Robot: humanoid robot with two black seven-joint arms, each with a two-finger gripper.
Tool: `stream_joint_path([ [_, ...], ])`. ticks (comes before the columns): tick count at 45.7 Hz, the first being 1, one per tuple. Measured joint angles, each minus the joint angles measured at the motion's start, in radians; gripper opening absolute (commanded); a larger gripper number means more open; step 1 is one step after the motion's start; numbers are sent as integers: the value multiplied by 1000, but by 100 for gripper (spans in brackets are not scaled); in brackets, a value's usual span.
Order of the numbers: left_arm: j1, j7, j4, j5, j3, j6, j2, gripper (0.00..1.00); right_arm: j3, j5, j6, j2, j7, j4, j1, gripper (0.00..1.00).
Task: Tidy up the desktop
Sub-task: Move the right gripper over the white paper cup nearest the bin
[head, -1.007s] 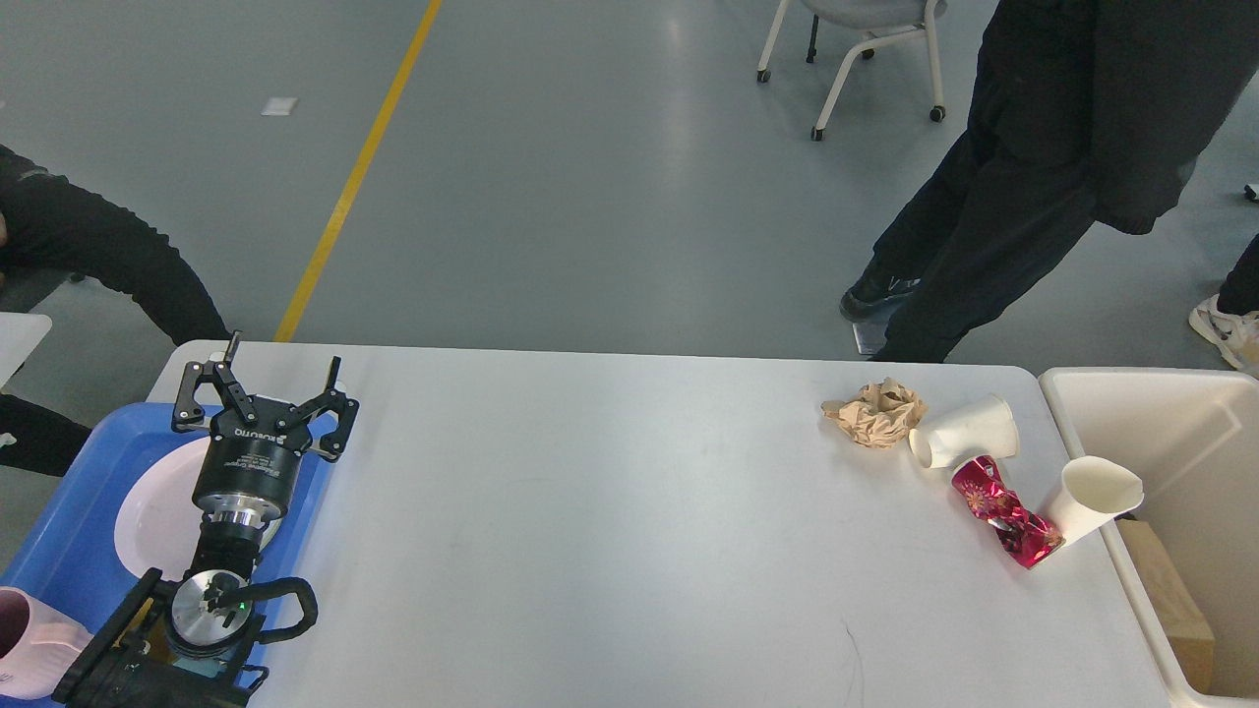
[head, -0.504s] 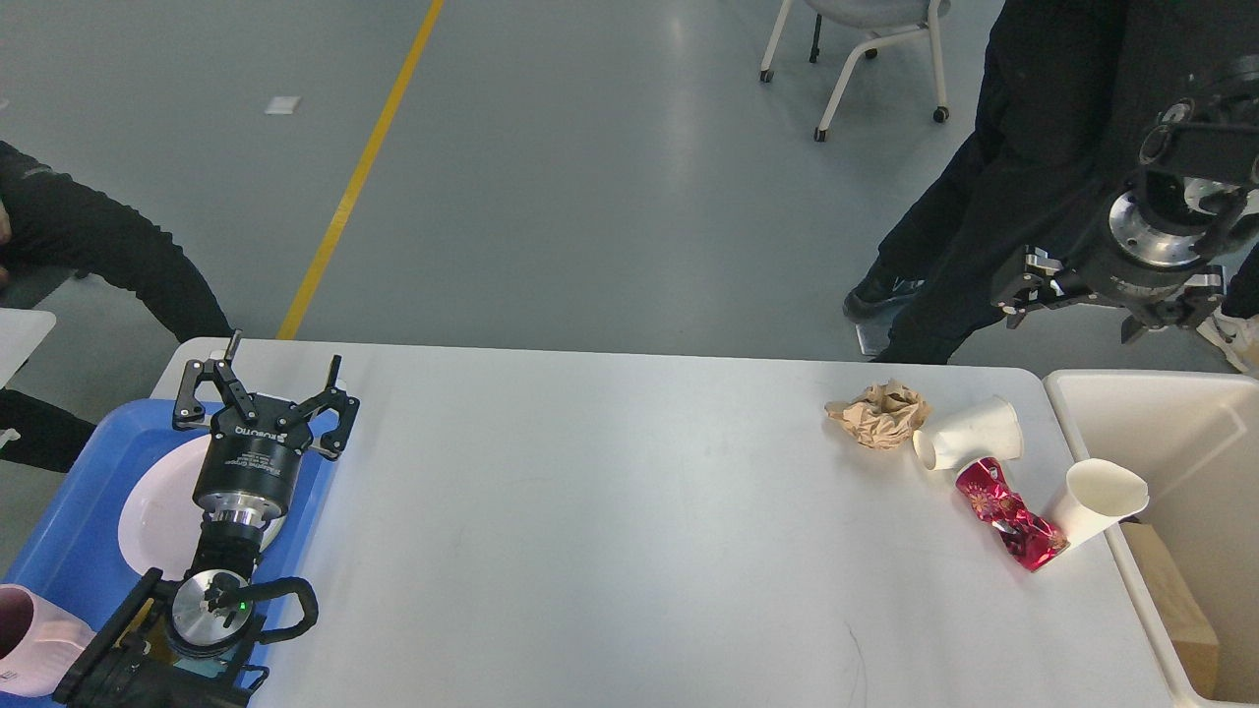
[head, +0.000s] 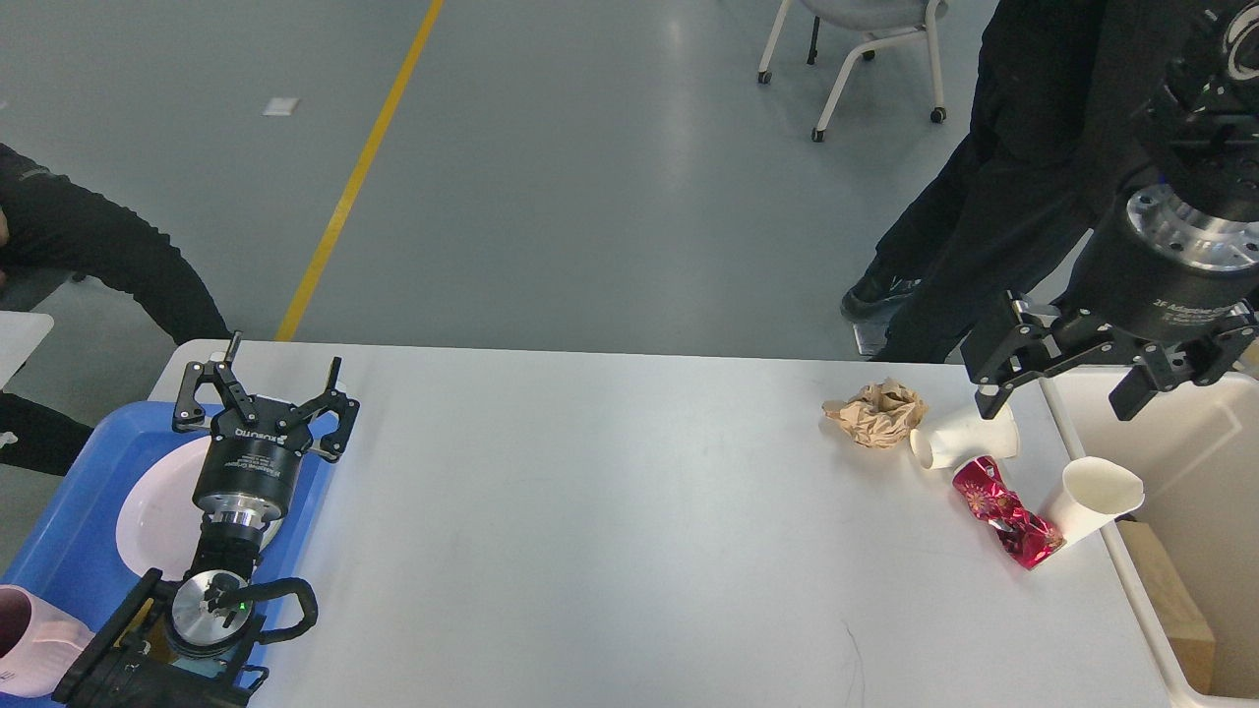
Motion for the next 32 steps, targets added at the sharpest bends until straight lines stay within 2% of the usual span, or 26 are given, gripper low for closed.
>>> stream_joint_path([
  [28,0,0,0,0,0,-1,0,96,-79,58,0,-18,9,4,5,100],
  [32,0,0,0,0,0,-1,0,96,-121,67,-39,-19,9,-11,-5,100],
])
